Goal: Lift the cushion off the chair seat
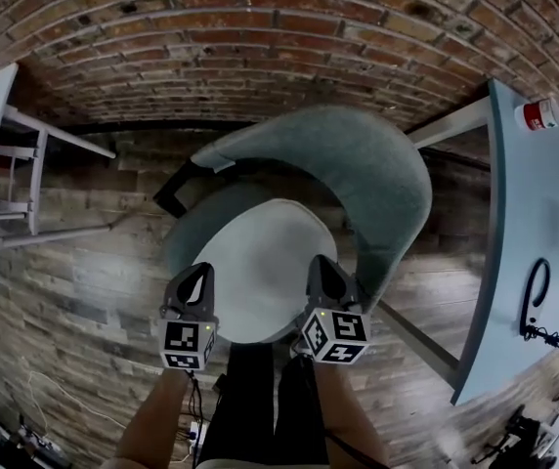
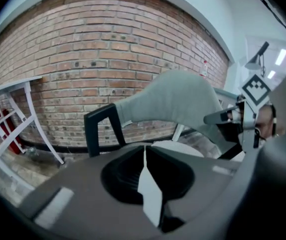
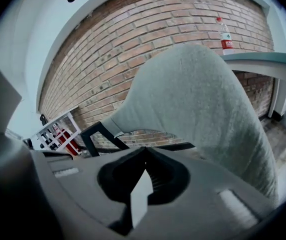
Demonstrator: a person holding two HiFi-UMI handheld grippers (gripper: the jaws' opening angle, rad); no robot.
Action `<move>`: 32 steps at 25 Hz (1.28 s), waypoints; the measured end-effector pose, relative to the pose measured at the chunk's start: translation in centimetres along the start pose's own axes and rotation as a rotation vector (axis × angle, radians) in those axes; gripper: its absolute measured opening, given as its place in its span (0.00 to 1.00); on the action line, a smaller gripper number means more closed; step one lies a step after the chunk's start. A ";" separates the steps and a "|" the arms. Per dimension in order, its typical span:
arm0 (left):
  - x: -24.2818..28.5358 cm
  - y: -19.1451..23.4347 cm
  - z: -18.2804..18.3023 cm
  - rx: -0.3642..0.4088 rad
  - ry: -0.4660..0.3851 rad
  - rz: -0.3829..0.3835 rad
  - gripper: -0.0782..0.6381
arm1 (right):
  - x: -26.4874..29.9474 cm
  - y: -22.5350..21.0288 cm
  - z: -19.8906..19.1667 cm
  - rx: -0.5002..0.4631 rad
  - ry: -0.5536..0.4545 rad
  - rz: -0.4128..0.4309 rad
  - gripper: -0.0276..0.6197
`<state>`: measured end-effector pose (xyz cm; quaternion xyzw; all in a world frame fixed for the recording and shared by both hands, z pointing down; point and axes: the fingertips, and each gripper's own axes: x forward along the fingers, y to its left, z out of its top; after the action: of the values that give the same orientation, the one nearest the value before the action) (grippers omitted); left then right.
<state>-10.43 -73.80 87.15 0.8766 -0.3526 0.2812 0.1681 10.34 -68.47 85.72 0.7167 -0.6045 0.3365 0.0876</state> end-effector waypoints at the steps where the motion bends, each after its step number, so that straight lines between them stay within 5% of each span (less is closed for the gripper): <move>1: 0.6 0.1 -0.6 0.001 0.006 -0.005 0.10 | 0.4 -0.3 -0.5 0.005 0.001 -0.009 0.04; 13: 5.9 0.9 -6.5 0.032 0.109 -0.098 0.20 | 5.0 -3.4 -7.1 0.080 0.068 -0.131 0.05; 23: 8.3 2.2 -9.7 0.024 0.176 -0.116 0.43 | 5.8 -7.7 -10.8 0.176 0.127 -0.247 0.35; 32: 9.6 2.3 -12.1 -0.045 0.253 -0.164 0.60 | 6.8 -9.3 -13.1 0.164 0.187 -0.315 0.63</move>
<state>-10.91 -74.45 102.71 0.8561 -0.2620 0.3666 0.2531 14.36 -64.63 102.25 0.7728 -0.4449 0.4316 0.1362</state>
